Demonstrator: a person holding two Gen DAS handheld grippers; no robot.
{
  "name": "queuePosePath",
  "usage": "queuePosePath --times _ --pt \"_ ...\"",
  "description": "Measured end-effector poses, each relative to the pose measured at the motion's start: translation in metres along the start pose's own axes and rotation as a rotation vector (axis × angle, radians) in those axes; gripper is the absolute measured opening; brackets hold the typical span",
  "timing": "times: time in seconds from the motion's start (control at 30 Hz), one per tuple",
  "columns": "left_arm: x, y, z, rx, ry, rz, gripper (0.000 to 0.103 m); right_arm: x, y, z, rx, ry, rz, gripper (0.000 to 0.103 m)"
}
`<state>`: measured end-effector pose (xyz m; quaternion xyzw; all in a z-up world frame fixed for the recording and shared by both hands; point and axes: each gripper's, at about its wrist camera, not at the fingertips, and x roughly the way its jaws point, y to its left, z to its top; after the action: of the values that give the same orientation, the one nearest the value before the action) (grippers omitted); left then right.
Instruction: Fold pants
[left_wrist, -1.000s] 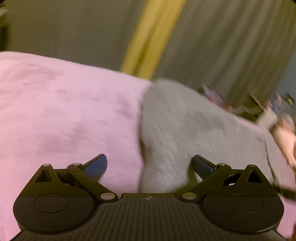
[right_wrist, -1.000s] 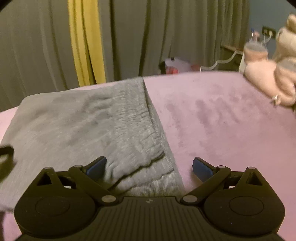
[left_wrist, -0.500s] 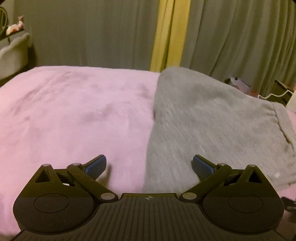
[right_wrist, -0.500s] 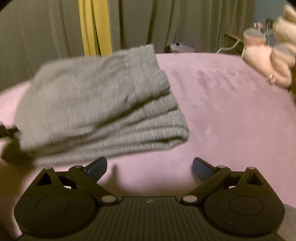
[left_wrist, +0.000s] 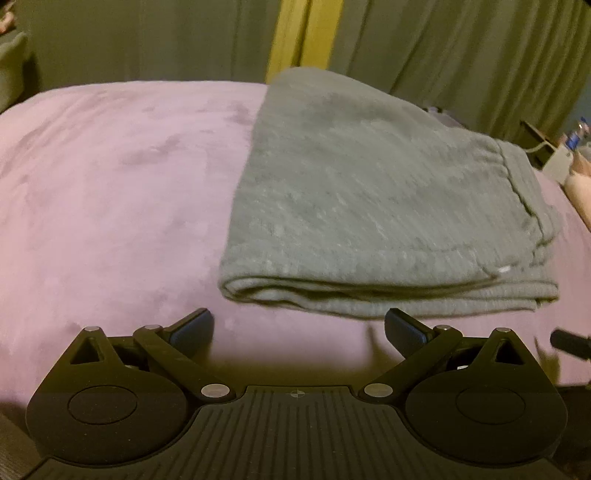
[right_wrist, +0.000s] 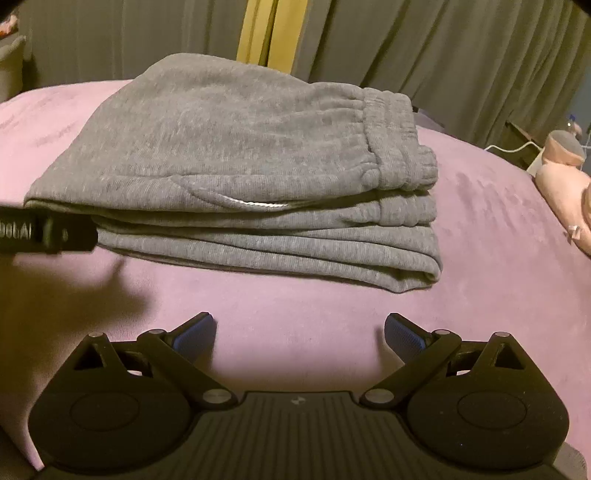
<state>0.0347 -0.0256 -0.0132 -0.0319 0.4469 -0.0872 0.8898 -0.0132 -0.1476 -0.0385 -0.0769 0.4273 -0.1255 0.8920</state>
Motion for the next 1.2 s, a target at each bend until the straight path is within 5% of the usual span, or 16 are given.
queuePosePath --times 0.3,1.2 --pt "0.006 -0.001 0.001 -0.017 0.026 -0.013 0.103 0.005 -0.019 0.002 0.124 0.010 0.011 0.099" --pt "0.008 -0.008 -0.003 0.027 0.053 -0.018 0.103 0.006 -0.029 0.003 0.199 -0.029 -0.018 0.099"
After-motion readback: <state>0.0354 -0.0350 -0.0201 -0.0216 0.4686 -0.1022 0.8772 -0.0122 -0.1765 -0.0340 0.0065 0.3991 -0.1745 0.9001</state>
